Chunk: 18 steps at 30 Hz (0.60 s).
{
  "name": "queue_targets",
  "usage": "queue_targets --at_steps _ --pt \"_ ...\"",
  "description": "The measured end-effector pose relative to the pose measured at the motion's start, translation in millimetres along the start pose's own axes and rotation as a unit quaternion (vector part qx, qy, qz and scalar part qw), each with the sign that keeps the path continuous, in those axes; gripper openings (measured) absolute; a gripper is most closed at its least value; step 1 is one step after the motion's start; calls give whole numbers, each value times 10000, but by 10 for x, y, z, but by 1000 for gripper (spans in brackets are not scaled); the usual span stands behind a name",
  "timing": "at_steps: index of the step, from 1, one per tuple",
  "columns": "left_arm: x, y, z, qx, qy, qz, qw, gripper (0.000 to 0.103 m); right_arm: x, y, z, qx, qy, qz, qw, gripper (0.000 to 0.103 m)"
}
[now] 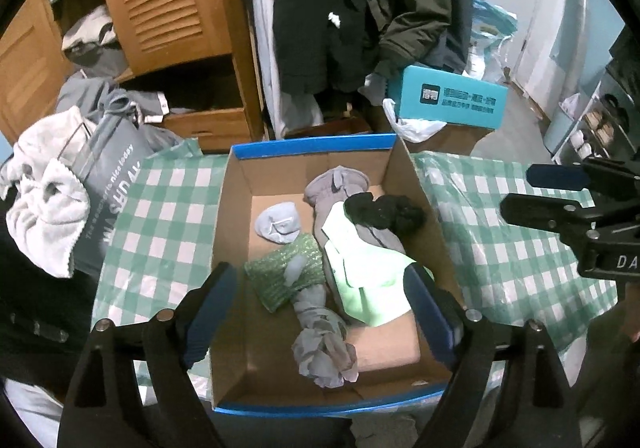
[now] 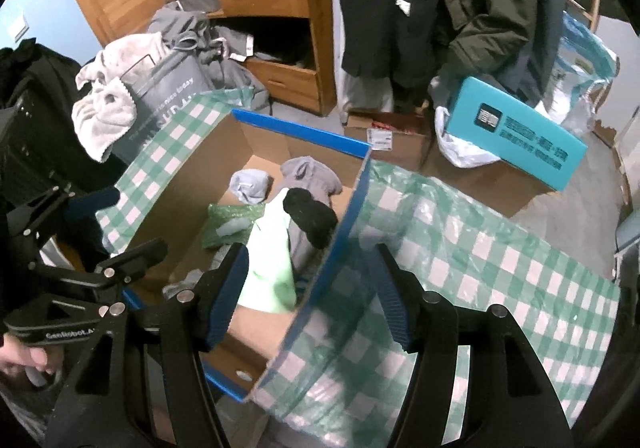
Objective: Organize soft objects
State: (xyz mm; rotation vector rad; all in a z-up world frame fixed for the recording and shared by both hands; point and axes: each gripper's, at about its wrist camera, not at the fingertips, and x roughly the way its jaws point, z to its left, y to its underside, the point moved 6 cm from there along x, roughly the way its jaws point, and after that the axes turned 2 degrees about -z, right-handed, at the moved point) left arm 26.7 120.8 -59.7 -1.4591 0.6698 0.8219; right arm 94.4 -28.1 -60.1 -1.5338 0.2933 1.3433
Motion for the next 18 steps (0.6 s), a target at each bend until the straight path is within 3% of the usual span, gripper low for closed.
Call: queue_targets --at_steps 6,12,18 --pt "-133 -11 -78 33 73 -112 9999 88 -169 145 -124 15 165 -98 9998 62" --pt "-216 -33 -192 92 183 -119 9997 89 -335 236 -200 198 48 -233 9995 62" --pt "-324 -66 -287 0 252 -319 9992 90 -488 251 -343 383 275 -490 9977 63"
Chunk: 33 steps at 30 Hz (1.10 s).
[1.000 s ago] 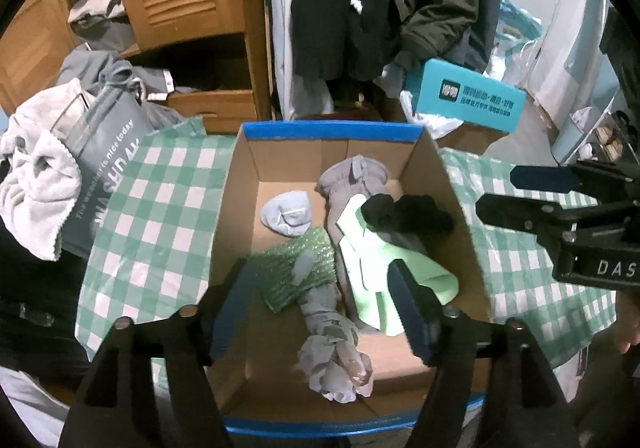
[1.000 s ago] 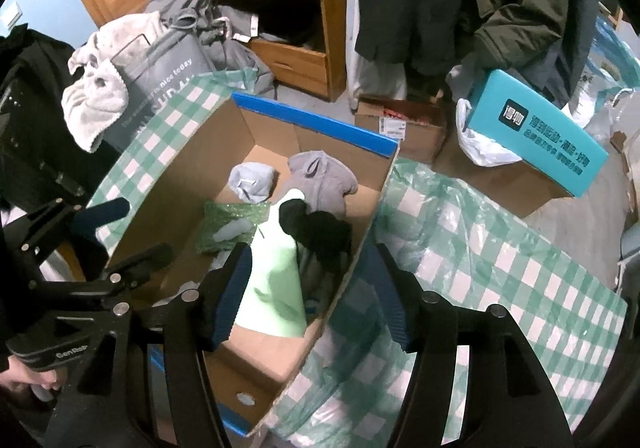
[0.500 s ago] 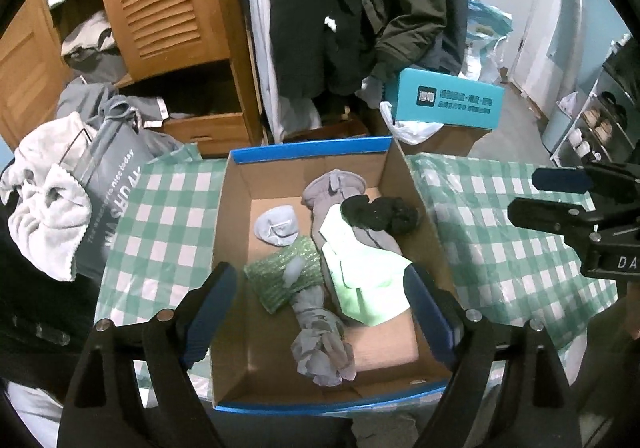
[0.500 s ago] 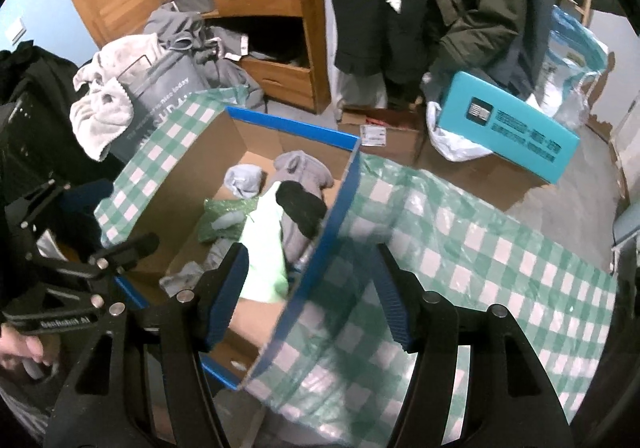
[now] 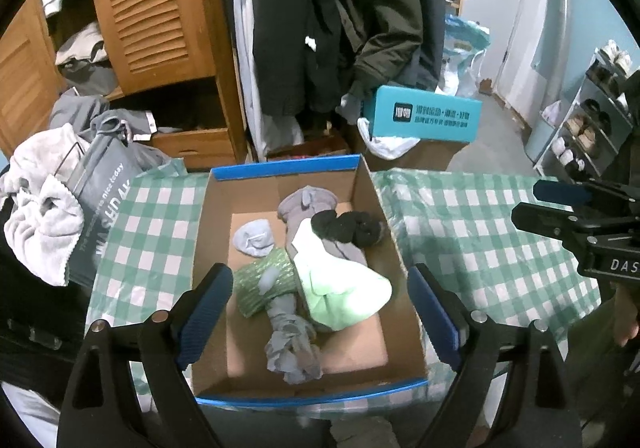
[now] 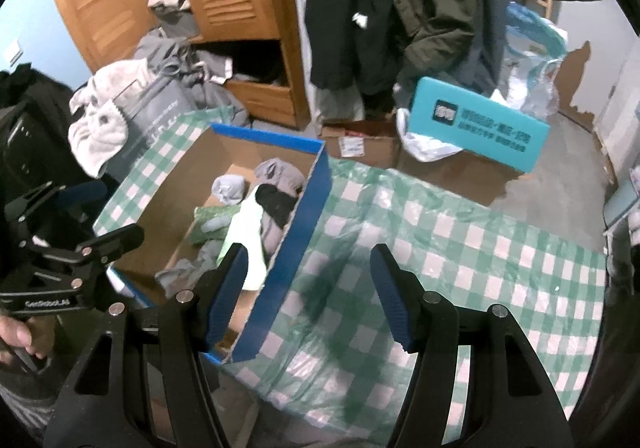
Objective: Organize soft objects
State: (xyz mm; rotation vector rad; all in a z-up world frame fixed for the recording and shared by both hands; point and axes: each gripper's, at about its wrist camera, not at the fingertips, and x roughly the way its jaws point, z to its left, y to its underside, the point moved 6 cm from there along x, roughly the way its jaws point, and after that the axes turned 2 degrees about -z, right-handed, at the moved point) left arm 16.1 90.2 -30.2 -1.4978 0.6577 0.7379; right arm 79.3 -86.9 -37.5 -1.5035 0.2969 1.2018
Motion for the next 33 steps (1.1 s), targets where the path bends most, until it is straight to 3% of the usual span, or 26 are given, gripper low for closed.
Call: queue_targets --at_steps 8,33 --pt "-50 -36 -46 -215 130 -108 9996 91 -32 38 -128 27 104 -52 9999 63" --pt "17 -19 -196 -65 236 6 9997 91 -51 66 -184 127 -36 -31 9999 63"
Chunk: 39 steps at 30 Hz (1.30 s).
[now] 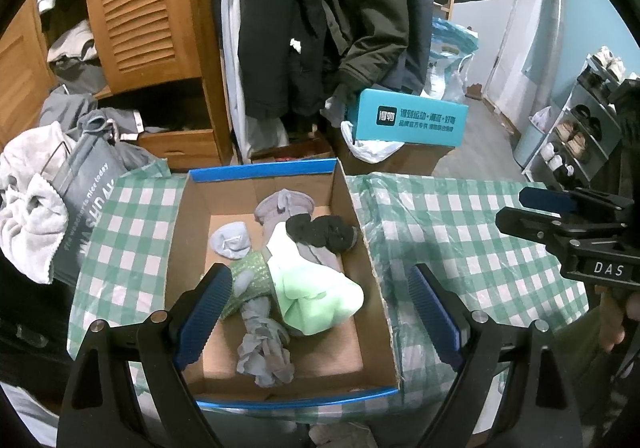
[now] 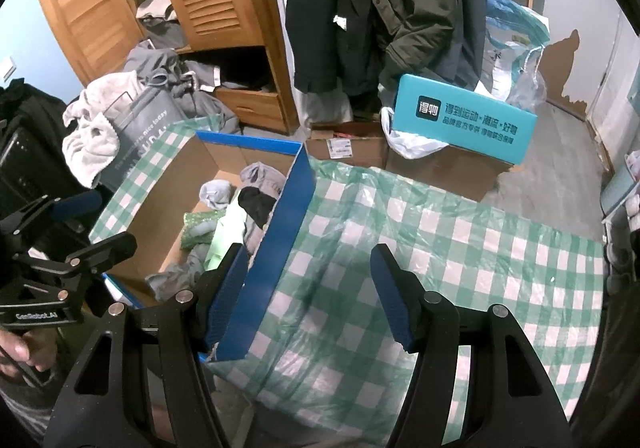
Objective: Organize soft objects
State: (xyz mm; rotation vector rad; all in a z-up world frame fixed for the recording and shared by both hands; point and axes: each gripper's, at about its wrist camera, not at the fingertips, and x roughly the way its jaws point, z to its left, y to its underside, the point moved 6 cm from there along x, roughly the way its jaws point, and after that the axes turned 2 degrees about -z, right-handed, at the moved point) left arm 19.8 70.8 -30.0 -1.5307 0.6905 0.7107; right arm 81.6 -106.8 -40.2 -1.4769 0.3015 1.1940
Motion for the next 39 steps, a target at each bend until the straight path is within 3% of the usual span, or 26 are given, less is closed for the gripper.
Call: queue_targets --at_steps 24,39 --pt "10 -2 -37 -132 76 38 9999 91 17 -6 -11 -11 41 9 10000 63" --pt "-74 -10 -51 -34 -135 -92 9999 91 59 49 -36 -37 82 54 9999 63"
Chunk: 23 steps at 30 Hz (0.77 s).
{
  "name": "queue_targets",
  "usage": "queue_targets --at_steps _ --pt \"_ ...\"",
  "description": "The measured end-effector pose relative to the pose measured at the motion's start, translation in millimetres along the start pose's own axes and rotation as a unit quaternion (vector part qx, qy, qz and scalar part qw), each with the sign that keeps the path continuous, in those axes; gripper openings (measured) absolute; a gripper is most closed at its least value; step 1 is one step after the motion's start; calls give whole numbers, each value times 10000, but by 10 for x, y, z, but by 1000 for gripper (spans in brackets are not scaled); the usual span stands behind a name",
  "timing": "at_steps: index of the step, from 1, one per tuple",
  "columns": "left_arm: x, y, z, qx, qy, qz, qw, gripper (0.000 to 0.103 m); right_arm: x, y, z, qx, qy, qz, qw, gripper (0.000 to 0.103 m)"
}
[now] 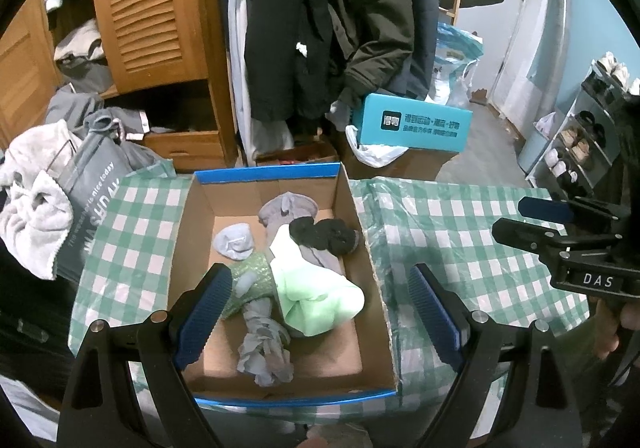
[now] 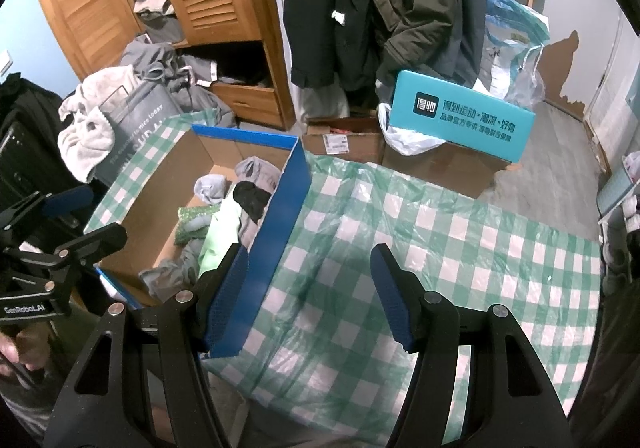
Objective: Organize soft objects
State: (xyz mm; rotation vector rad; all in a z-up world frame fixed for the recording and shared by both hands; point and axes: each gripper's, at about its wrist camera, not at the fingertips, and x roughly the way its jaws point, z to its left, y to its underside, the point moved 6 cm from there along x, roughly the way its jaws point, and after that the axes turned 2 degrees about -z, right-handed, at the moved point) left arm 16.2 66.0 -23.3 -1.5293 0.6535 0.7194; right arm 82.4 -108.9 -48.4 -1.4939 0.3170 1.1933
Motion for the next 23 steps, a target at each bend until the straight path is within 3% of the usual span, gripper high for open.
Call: queue_targets --at_steps 23 --pt "17 28 -42 20 185 67 9998 91 5 12 5 -29 0 41 10000 63"
